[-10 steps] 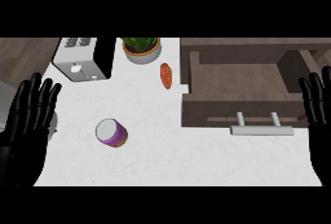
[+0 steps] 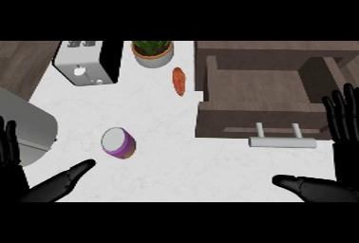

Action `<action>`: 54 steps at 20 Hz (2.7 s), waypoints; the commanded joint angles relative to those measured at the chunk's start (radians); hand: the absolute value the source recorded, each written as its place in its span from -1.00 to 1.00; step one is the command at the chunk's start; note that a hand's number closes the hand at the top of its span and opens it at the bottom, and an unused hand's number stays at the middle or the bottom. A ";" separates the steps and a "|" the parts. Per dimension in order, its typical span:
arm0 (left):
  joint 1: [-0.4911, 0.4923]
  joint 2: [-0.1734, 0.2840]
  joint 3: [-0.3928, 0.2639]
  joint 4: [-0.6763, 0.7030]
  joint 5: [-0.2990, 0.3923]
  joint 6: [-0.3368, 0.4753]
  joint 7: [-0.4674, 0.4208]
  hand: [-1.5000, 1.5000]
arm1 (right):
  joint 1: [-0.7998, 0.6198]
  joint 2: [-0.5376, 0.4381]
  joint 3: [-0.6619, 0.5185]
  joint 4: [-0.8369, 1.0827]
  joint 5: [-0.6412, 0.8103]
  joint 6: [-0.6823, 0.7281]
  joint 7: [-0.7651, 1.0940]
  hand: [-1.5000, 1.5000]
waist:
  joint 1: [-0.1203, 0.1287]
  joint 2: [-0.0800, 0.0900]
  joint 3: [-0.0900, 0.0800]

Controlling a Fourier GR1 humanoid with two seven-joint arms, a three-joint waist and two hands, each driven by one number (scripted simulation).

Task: Pick up the can, place it into the drawer and close the drawer

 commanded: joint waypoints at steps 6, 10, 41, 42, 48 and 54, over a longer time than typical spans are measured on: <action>0.076 -0.010 -0.356 0.005 -0.312 0.530 0.288 -1.00 | 0.018 -0.023 -0.035 0.013 -0.030 0.007 0.108 -1.00 | -0.027 0.000 -0.002; 0.085 -0.010 -0.448 -0.027 -0.470 0.571 0.404 -1.00 | 0.025 0.010 -0.035 0.049 -0.022 -0.004 0.062 -1.00 | -0.020 -0.001 -0.003; -0.143 -0.009 -0.385 0.627 0.127 0.882 -0.074 -1.00 | 0.126 -0.012 -0.157 -0.101 -0.093 0.086 0.097 -1.00 | -0.024 0.000 -0.006; -0.069 -0.009 -0.388 0.613 0.206 0.852 -0.182 -1.00 | 0.089 -0.005 -0.126 -0.091 -0.078 0.068 0.118 -1.00 | -0.019 0.000 -0.008; -0.096 -0.010 -0.240 0.709 0.486 0.694 -0.427 -1.00 | 0.102 -0.055 -0.217 -0.142 -0.166 0.114 0.169 -1.00 | -0.022 -0.001 -0.006; -0.079 -0.010 -0.266 0.817 0.771 0.669 -0.727 -1.00 | 0.105 -0.022 -0.198 -0.171 -0.110 0.089 0.187 -1.00 | -0.021 -0.001 -0.006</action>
